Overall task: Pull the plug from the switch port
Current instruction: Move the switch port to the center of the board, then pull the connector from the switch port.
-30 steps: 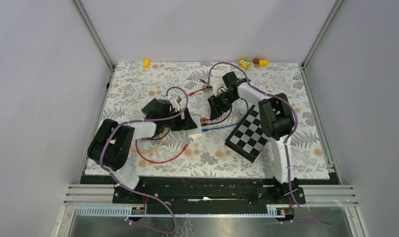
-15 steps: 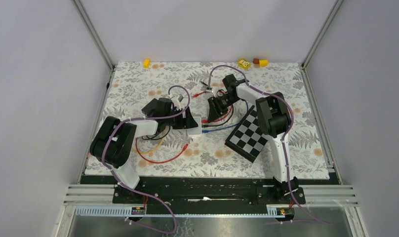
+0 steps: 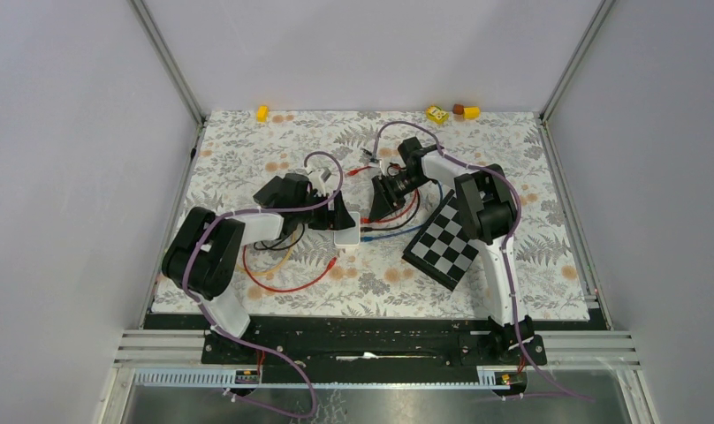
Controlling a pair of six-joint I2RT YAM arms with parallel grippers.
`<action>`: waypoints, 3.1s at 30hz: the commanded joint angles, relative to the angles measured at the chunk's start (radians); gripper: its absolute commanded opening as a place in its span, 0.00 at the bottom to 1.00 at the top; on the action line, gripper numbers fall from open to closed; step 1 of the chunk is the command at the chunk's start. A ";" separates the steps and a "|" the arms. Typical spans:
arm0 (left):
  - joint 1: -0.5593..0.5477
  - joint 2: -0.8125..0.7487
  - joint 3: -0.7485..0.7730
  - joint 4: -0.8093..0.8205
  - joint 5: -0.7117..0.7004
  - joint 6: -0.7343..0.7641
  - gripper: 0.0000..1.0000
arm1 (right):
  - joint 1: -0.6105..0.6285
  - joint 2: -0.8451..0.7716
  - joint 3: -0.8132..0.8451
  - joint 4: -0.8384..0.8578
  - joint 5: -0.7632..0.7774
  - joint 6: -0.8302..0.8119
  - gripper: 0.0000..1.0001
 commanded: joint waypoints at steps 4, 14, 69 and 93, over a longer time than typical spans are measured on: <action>-0.008 -0.074 -0.008 -0.004 -0.066 0.156 0.99 | -0.067 0.005 0.034 -0.042 0.100 -0.001 0.55; -0.093 -0.203 -0.089 -0.038 -0.059 0.385 0.98 | -0.086 -0.016 0.030 -0.088 0.160 -0.032 0.57; -0.257 -0.072 0.066 -0.248 -0.267 0.477 0.81 | -0.010 0.072 0.020 0.024 -0.070 0.101 0.50; -0.238 -0.070 0.067 -0.242 -0.237 0.474 0.82 | -0.010 0.079 -0.050 0.189 -0.140 0.292 0.39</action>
